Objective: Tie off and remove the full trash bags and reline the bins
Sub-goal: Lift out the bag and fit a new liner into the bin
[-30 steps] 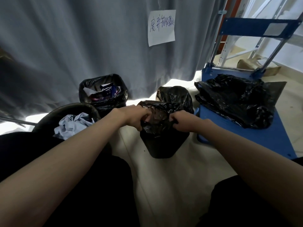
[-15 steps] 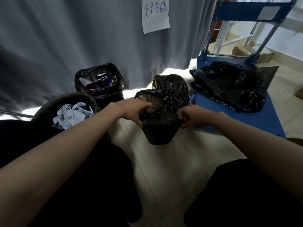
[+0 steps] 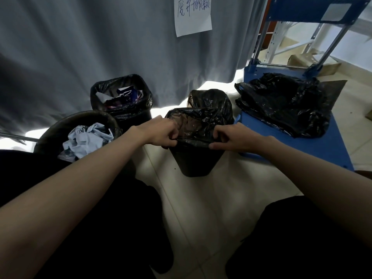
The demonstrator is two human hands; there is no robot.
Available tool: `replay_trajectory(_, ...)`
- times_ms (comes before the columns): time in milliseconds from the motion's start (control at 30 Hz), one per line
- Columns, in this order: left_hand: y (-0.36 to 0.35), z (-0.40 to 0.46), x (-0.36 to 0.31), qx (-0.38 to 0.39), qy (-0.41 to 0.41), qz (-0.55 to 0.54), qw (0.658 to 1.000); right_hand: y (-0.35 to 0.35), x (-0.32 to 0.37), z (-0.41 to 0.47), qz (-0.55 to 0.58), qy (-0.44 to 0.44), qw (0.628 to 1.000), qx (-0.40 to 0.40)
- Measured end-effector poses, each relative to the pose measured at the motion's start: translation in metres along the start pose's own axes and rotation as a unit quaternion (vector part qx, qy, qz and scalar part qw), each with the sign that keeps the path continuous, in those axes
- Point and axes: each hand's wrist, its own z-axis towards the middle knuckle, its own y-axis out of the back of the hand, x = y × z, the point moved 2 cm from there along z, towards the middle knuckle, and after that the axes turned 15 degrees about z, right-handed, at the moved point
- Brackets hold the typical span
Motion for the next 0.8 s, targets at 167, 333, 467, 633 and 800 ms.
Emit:
replay_trajectory(167,-0.001,0.006,0.004,-0.038,0.028,0.024,0.999,-0.008,0.005,0.010,-0.102,0.044,0.994,0.012)
replay_trajectory(333,-0.001,0.009,0.007,-0.080,0.041,-0.001,0.996,-0.014,0.012,0.029,-0.151,0.015,0.988,0.017)
replay_trajectory(467,-0.010,0.003,0.007,-0.036,0.036,-0.021,0.998,-0.020,0.004,0.035,-0.161,-0.079,0.974,0.136)
replay_trajectory(633,-0.015,-0.005,0.010,-0.001,0.023,-0.065,0.998,-0.008,-0.002,0.028,-0.018,-0.107,0.987,0.119)
replay_trajectory(800,-0.018,-0.007,0.009,0.027,0.021,-0.092,0.995,-0.012,-0.003,0.018,-0.013,-0.079,0.992,0.095)
